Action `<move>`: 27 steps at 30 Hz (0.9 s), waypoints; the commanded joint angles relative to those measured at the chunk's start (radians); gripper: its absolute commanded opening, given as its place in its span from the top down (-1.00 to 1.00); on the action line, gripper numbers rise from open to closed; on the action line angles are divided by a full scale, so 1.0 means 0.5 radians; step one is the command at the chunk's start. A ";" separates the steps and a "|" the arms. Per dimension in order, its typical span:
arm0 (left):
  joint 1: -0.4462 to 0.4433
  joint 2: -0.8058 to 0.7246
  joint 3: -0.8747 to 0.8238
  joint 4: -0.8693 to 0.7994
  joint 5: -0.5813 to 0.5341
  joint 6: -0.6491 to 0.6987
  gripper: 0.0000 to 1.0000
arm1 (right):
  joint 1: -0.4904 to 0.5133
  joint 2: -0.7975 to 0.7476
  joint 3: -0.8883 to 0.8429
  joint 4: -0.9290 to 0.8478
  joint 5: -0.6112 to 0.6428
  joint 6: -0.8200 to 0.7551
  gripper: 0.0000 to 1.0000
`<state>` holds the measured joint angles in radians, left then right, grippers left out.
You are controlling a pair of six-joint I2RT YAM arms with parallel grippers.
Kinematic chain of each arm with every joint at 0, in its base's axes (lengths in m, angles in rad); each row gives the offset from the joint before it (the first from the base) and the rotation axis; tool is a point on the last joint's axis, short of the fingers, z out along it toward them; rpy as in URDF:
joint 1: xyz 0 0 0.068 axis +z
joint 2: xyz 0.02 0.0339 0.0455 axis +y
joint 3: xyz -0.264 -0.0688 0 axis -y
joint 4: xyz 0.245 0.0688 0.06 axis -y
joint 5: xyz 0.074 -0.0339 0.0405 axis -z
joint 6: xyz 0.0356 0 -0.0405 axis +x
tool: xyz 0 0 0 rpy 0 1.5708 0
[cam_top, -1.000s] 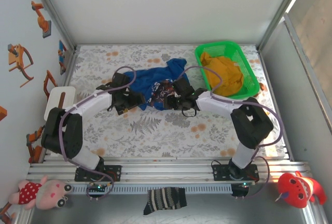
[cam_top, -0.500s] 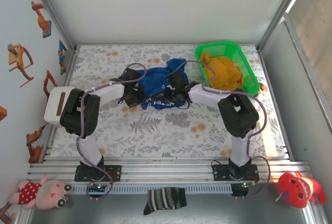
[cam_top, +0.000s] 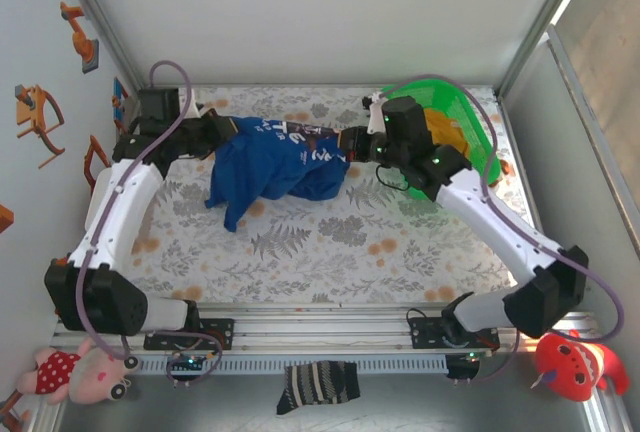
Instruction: Fold the inside-out t-shirt
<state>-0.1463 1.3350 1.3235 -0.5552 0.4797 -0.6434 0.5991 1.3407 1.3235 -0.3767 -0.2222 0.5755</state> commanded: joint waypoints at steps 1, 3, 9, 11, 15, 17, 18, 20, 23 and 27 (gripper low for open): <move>0.219 -0.036 -0.002 -0.146 -0.105 0.024 0.86 | -0.088 -0.095 0.074 -0.319 0.185 -0.073 1.00; 0.295 0.019 -0.014 -0.118 -0.079 0.036 0.94 | -0.114 -0.038 0.107 -0.319 0.170 -0.068 1.00; 0.384 0.537 0.209 -0.060 -0.161 0.160 0.78 | -0.175 0.474 0.387 -0.244 0.110 -0.032 1.00; 0.385 0.740 0.368 -0.049 -0.171 0.225 0.05 | -0.216 0.734 0.569 -0.242 0.046 -0.044 0.97; 0.370 0.889 0.550 -0.159 -0.147 0.289 -0.68 | -0.232 0.894 0.677 -0.351 0.004 -0.106 0.02; 0.314 0.798 0.465 -0.156 -0.151 0.316 -0.85 | -0.233 0.760 0.442 -0.258 0.011 -0.098 -0.24; 0.275 0.743 0.417 -0.155 -0.161 0.343 -0.87 | -0.232 0.700 0.334 -0.225 0.025 -0.096 -0.25; 0.142 0.619 0.276 -0.154 -0.215 0.384 -0.89 | -0.232 0.585 0.090 -0.150 0.047 -0.079 -0.26; -0.145 0.471 0.003 -0.079 -0.361 0.415 -0.93 | -0.224 0.492 -0.228 -0.023 0.011 -0.032 -0.26; -0.583 0.464 -0.162 -0.019 -0.691 0.503 -0.94 | -0.184 0.524 -0.492 0.135 0.005 0.042 -0.26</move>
<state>-0.3561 1.5517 1.2858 -0.5743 0.2687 -0.4549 0.4915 1.5864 1.1332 -0.3908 -0.2184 0.5606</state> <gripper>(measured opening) 0.967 0.628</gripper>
